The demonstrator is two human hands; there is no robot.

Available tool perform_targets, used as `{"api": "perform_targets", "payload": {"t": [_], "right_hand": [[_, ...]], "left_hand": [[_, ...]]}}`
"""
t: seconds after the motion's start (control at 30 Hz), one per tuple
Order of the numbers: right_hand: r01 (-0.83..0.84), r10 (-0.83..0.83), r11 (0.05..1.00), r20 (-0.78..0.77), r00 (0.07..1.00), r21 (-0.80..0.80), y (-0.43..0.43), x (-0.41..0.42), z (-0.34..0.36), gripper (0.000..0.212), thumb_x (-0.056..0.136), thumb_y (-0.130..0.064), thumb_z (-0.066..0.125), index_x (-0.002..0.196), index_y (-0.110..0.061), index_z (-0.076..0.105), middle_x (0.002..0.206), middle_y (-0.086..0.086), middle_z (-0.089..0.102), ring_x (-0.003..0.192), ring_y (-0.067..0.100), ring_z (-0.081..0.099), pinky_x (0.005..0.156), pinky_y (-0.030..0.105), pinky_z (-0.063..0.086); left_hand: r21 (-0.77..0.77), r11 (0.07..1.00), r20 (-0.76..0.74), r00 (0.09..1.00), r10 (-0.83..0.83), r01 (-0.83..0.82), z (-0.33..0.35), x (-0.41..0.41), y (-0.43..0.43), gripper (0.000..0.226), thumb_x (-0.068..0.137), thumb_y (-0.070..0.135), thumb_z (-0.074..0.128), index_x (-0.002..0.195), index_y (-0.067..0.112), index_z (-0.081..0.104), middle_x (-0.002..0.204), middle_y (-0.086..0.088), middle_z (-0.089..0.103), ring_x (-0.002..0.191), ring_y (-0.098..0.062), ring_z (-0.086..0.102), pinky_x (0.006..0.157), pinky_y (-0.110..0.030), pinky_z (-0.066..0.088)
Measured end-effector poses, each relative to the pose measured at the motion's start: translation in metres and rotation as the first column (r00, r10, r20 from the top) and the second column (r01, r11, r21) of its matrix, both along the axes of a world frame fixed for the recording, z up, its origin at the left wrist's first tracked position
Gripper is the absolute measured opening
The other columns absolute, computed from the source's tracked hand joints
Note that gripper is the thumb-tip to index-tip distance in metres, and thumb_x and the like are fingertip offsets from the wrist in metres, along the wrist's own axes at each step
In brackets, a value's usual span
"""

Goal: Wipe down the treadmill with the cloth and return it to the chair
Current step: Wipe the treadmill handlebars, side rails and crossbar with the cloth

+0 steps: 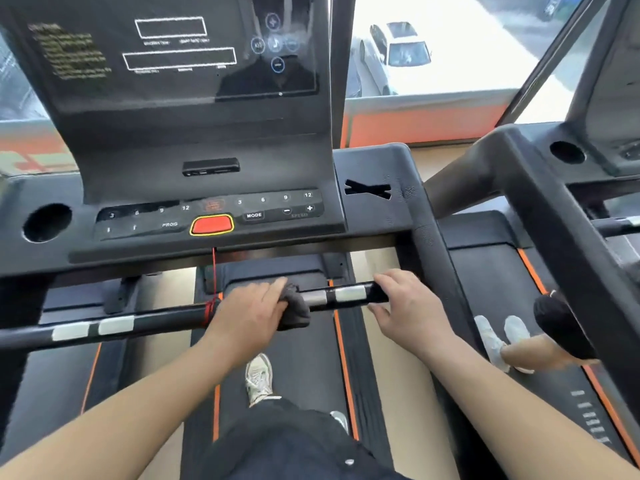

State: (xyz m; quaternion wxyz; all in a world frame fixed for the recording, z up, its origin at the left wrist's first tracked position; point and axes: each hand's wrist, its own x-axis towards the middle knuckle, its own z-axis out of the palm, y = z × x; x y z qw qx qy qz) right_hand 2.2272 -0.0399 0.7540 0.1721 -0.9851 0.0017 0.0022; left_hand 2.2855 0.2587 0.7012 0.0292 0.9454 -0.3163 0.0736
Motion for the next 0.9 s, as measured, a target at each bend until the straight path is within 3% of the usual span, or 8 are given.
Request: {"api": "perform_targets", "payload": {"t": [0.07, 0.13, 0.2, 0.4, 0.5, 0.63, 0.77, 0.9], "right_hand": [[0.012, -0.011, 0.999, 0.016, 1.0, -0.03, 0.002, 0.004, -0.005, 0.035, 0.078, -0.031, 0.082, 0.109, -0.018, 0.071, 0.107, -0.008, 0.065, 0.103, 0.021, 0.061, 0.077, 0.034, 0.056], [0.033, -0.032, 0.998, 0.017, 0.999, -0.058, 0.002, 0.006, -0.005, 0.028, 0.079, -0.031, 0.082, 0.102, -0.021, 0.071, 0.1, -0.01, 0.063, 0.095, 0.019, 0.059, 0.068, 0.03, 0.051], [0.045, -0.045, 0.995, -0.003, 0.999, -0.093, 0.003, 0.009, -0.004, 0.024, 0.08, -0.033, 0.08, 0.099, -0.023, 0.071, 0.097, -0.01, 0.061, 0.094, 0.018, 0.057, 0.064, 0.027, 0.043], [0.057, -0.073, 0.974, -0.066, 0.995, -0.221, 0.007, 0.02, 0.006, 0.016, 0.081, -0.026, 0.062, 0.097, -0.025, 0.067, 0.097, -0.009, 0.058, 0.103, 0.017, 0.057, 0.065, 0.029, 0.047], [0.005, -0.056, 0.959, -0.172, 0.983, -0.283, 0.015, 0.032, 0.014, 0.016, 0.083, -0.031, 0.062, 0.098, -0.027, 0.063, 0.098, -0.009, 0.055, 0.106, 0.018, 0.055, 0.068, 0.03, 0.045], [-0.042, -0.045, 0.941, -0.25, 0.967, -0.336, 0.018, 0.043, 0.018, 0.017, 0.081, -0.032, 0.065, 0.097, -0.026, 0.063, 0.096, -0.006, 0.054, 0.098, 0.021, 0.055, 0.065, 0.031, 0.043], [-0.042, -0.04, 0.948, -0.247, 0.968, -0.314, 0.015, 0.042, 0.018, 0.017, 0.082, -0.035, 0.067, 0.097, -0.027, 0.064, 0.097, -0.006, 0.055, 0.099, 0.02, 0.055, 0.066, 0.031, 0.043], [-0.042, -0.034, 0.95, -0.234, 0.972, -0.311, 0.015, 0.041, 0.018, 0.018, 0.082, -0.034, 0.067, 0.098, -0.026, 0.064, 0.096, -0.006, 0.054, 0.1, 0.02, 0.055, 0.065, 0.031, 0.042]], "left_hand": [[0.0, 0.995, -0.017, 0.995, 0.099, -0.099, 0.002, -0.009, 0.011, 0.052, 0.1, 0.035, 0.032, 0.13, 0.004, 0.061, 0.095, -0.01, 0.071, 0.081, -0.035, 0.064, 0.08, -0.048, 0.053], [0.002, 0.961, -0.049, 0.96, 0.276, -0.276, 0.004, -0.018, -0.013, 0.05, 0.1, 0.037, 0.03, 0.129, 0.012, 0.061, 0.099, -0.006, 0.07, 0.089, -0.033, 0.062, 0.1, -0.053, 0.044], [0.009, 0.938, -0.065, 0.935, 0.347, -0.347, 0.007, -0.023, -0.054, 0.049, 0.098, 0.04, 0.027, 0.13, 0.018, 0.058, 0.105, -0.003, 0.069, 0.096, -0.032, 0.062, 0.111, -0.054, 0.035], [-0.001, 0.993, -0.186, 0.975, 0.118, -0.12, 0.007, -0.037, -0.141, 0.067, 0.098, 0.037, 0.045, 0.159, 0.028, 0.019, 0.149, -0.007, 0.041, 0.128, -0.036, 0.039, 0.117, -0.05, 0.023], [-0.019, 0.998, -0.095, 0.994, 0.061, -0.063, 0.0, -0.032, -0.115, 0.059, 0.099, 0.038, 0.044, 0.155, 0.027, 0.03, 0.136, -0.005, 0.052, 0.115, -0.032, 0.049, 0.104, -0.044, 0.036], [-0.121, 0.982, -0.058, 0.988, 0.14, -0.146, 0.001, -0.026, -0.033, 0.044, 0.1, 0.035, 0.039, 0.137, 0.017, 0.056, 0.109, -0.003, 0.062, 0.096, -0.031, 0.057, 0.09, -0.042, 0.041], [-0.093, 0.985, -0.032, 0.989, 0.145, -0.148, 0.0, -0.028, 0.029, 0.043, 0.096, 0.025, 0.042, 0.131, 0.007, 0.061, 0.114, -0.008, 0.065, 0.103, -0.034, 0.059, 0.107, -0.05, 0.042], [-0.159, 0.907, -0.054, 0.921, 0.387, -0.39, 0.006, -0.037, -0.029, 0.026, 0.092, 0.021, 0.046, 0.11, 0.013, 0.063, 0.098, -0.004, 0.063, 0.1, -0.032, 0.057, 0.117, -0.051, 0.029]]}}
